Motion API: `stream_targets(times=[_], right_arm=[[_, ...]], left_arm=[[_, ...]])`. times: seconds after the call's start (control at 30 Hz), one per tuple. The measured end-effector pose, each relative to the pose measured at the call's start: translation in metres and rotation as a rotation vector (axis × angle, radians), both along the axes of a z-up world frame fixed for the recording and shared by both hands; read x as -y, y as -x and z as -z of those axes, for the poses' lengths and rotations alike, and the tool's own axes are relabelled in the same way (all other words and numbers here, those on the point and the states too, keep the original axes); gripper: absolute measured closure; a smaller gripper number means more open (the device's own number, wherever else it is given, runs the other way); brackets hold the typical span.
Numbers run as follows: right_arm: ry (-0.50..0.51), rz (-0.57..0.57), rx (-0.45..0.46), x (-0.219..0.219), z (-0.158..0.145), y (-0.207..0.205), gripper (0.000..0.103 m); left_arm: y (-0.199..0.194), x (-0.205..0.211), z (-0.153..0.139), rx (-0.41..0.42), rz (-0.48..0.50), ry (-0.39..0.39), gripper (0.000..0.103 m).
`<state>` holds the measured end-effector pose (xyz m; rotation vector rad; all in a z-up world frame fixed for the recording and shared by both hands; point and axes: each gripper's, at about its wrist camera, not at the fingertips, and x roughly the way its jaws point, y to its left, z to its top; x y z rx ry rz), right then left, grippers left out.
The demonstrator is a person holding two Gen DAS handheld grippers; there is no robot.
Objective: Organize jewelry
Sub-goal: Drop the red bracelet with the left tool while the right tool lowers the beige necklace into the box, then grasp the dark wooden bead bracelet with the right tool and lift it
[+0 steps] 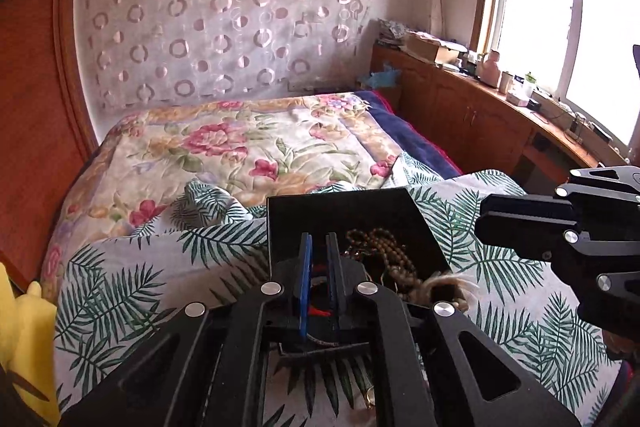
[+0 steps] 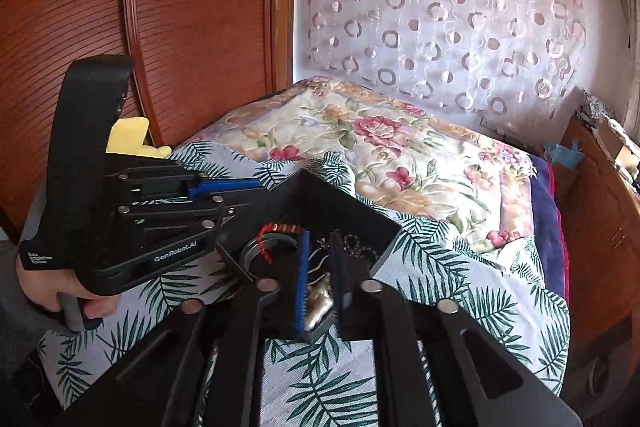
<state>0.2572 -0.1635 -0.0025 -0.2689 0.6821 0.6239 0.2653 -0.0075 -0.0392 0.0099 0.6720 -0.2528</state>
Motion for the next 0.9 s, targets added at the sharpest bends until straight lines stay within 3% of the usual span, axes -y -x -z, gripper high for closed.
stream_targets(times=[0.1, 0.33, 0.7, 0.9], right_arm=[[-0.018, -0.007, 0.001, 0.003, -0.001, 0.004, 0.082], [-0.038, -0.049, -0.032, 0.009, 0.014, 0.032, 0.082], [0.034, -0.073, -0.182, -0.002, 0.083, 0.053, 0.082], [0.055, -0.067, -0.221, -0.004, 0.098, 0.049, 0.082]], left_arm=[[0.010, -0.003, -0.003, 0.014, -0.003, 0.000, 0.076], [0.047, -0.018, 0.002, 0.013, 0.011, -0.001, 0.052], [0.090, -0.039, 0.035, -0.054, 0.031, -0.024, 0.051], [0.098, -0.042, 0.053, -0.100, 0.050, -0.037, 0.051]])
